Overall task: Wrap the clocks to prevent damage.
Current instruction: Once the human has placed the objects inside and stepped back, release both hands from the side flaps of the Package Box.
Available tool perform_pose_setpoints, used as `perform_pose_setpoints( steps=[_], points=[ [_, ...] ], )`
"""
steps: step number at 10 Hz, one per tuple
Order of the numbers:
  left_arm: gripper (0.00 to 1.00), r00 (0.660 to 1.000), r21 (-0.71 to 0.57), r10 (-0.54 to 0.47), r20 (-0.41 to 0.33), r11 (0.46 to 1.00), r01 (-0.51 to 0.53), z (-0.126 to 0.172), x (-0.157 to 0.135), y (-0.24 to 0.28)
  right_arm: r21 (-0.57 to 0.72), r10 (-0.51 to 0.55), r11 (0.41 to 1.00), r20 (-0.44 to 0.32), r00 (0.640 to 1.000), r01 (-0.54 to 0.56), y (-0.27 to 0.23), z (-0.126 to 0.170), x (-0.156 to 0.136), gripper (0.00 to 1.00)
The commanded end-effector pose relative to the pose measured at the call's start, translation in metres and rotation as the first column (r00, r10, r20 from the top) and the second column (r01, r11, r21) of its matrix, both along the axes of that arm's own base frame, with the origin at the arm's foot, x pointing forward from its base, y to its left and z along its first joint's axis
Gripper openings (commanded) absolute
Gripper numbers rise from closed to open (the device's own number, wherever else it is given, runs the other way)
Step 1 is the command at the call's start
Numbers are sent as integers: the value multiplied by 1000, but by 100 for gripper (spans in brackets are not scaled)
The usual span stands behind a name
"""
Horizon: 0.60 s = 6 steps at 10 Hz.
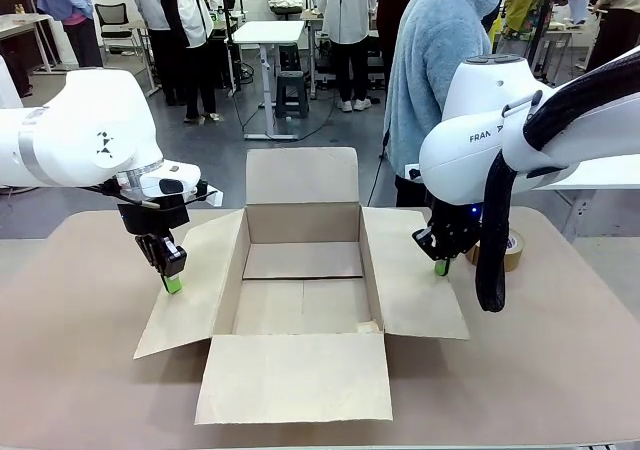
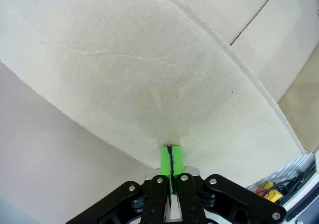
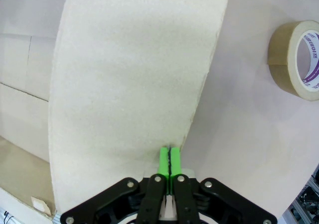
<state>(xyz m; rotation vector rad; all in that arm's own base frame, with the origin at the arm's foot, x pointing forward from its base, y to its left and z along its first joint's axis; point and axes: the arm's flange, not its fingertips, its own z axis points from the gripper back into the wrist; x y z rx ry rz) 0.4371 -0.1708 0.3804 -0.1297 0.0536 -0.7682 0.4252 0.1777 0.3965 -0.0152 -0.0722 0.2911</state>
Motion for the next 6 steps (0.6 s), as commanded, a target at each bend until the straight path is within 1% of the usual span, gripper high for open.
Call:
perform_pose_setpoints(
  steps=[1, 6],
  points=[
    [0, 1000, -7, 0, -3, 1000, 0, 0, 0, 1, 1, -21, 1000, 0, 1000, 21, 0, 0, 0, 1],
    [0, 1000, -7, 0, -3, 1000, 0, 0, 0, 1, 1, -21, 1000, 0, 1000, 21, 0, 0, 0, 1]
  ],
)
